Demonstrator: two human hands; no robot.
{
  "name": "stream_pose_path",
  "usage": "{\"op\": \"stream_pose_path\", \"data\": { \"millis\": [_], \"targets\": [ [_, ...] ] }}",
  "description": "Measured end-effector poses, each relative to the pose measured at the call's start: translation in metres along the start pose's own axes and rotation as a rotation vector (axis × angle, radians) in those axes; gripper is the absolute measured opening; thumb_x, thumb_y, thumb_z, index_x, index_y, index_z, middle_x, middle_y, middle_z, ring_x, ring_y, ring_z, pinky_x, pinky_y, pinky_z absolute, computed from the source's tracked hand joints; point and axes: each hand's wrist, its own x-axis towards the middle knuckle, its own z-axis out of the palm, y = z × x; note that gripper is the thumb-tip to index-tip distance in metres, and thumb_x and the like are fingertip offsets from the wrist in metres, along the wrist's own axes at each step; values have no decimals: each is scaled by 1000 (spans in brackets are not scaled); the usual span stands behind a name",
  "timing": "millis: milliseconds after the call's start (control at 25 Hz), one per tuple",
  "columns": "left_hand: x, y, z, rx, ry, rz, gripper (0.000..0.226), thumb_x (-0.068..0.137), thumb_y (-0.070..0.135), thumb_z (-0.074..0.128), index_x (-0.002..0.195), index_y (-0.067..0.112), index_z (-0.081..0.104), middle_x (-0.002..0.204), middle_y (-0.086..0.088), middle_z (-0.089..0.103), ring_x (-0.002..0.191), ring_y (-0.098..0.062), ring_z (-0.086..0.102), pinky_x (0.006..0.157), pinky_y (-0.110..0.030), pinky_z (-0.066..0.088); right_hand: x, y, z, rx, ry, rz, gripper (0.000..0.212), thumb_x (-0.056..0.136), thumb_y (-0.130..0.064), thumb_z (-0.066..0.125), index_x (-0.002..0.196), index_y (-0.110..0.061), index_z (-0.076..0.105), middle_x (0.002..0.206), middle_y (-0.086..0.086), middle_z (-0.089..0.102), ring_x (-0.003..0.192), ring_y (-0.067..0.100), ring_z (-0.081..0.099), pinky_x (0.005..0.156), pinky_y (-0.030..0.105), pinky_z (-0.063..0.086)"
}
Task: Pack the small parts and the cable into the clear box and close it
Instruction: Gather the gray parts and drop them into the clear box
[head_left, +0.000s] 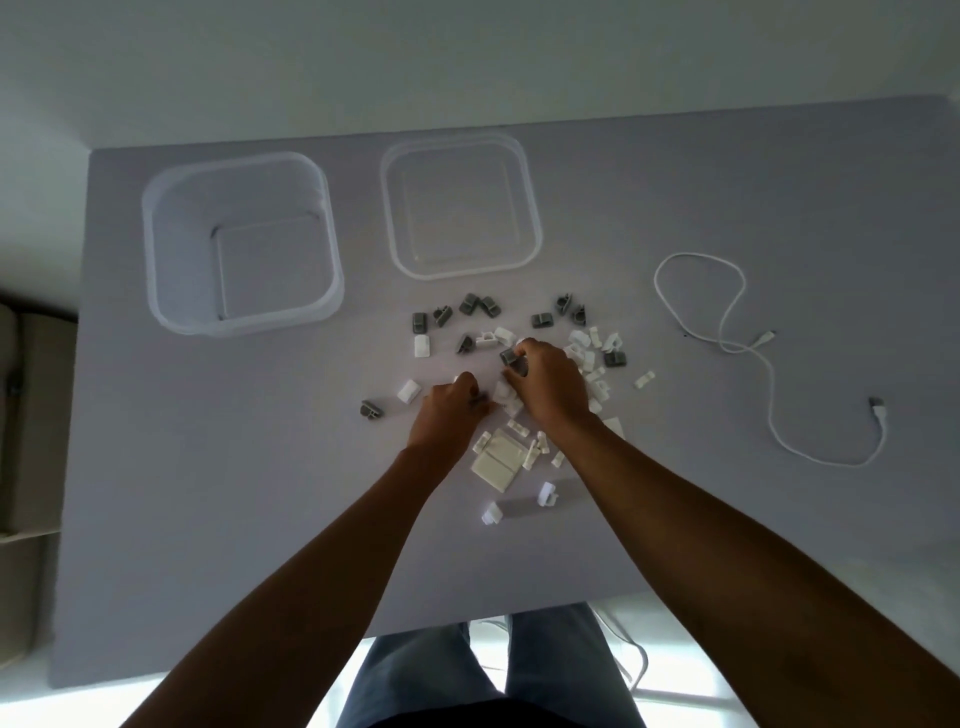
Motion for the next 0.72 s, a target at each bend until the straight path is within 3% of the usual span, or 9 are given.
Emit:
{"op": "stream_pose_path", "data": {
  "millis": [80, 160, 240, 320, 400, 520, 600, 640, 720],
  "targets": [
    [2, 1, -2, -9, -8, -20, 28, 98, 36, 53, 99, 9, 58, 84, -6, 62, 72, -18, 59, 65, -31, 51, -1, 2, 1, 0, 12, -26, 22, 90, -25, 67, 107, -12, 65, 100, 9, 69, 89, 26, 66, 69, 30, 48],
    [1, 5, -10, -215, -28, -156, 32, 99, 36, 49, 87, 8, 59, 73, -5, 57, 63, -17, 52, 57, -28, 44, -2, -4, -5, 240, 25, 22, 15, 88, -22, 69, 97, -10, 67, 86, 5, 68, 75, 17, 64, 62, 22, 47],
    [-5, 5, -28, -812, -131, -387, 31, 99, 29, 43, 75, 11, 53, 66, -6, 47, 52, -15, 41, 49, -26, 36, -4, -15, -15, 719, -11, 213, 7, 88, -16, 64, 85, -10, 65, 71, 2, 61, 58, 13, 53, 50, 21, 42],
    [-17, -2, -49, -1348, -224, -479, 23, 91, 22, 37, 73, 12, 48, 66, -8, 45, 49, -14, 35, 44, -23, 30, -10, -22, -24, 1242, -161, 425, 15, 88, -13, 49, 77, -14, 59, 67, 6, 53, 53, 17, 43, 46, 23, 32],
    [-25, -10, -66, -1566, -217, -467, 18, 79, 18, 34, 72, 10, 49, 69, -10, 51, 50, -16, 40, 43, -22, 32, -14, -21, -28, 1526, -325, 502, 15, 84, -17, 42, 78, -15, 55, 74, 12, 54, 54, 21, 43, 48, 22, 31],
    [-31, -25, -89, -1695, -134, -483, 11, 67, 18, 38, 68, 12, 47, 68, -5, 49, 53, -17, 42, 45, -23, 30, -11, -31, -25, 1508, -367, 504, 31, 91, -33, 40, 73, -15, 58, 75, 14, 57, 53, 22, 45, 47, 22, 27],
    [-32, -38, -101, -1775, -59, -531, 7, 69, 20, 42, 64, 15, 44, 61, 0, 40, 50, -15, 36, 45, -23, 21, -3, -46, -24, 1363, -300, 537, 49, 93, -55, 48, 61, -18, 52, 61, 7, 53, 44, 18, 41, 43, 22, 25],
    [-31, -46, -105, -1759, -39, -576, 14, 74, 22, 45, 61, 16, 42, 58, 2, 35, 47, -13, 32, 45, -23, 18, 2, -53, -22, 1232, -255, 510, 50, 90, -57, 57, 58, -19, 48, 56, 5, 50, 41, 16, 39, 42, 23, 25],
    [-27, -59, -112, -1406, -12, -659, 35, 85, 34, 55, 57, 18, 41, 52, 1, 34, 41, -14, 29, 43, -24, 19, 11, -62, -13, 849, -122, 331, 41, 87, -42, 70, 59, -18, 50, 54, 3, 55, 42, 15, 46, 47, 26, 35]
  ]
}}
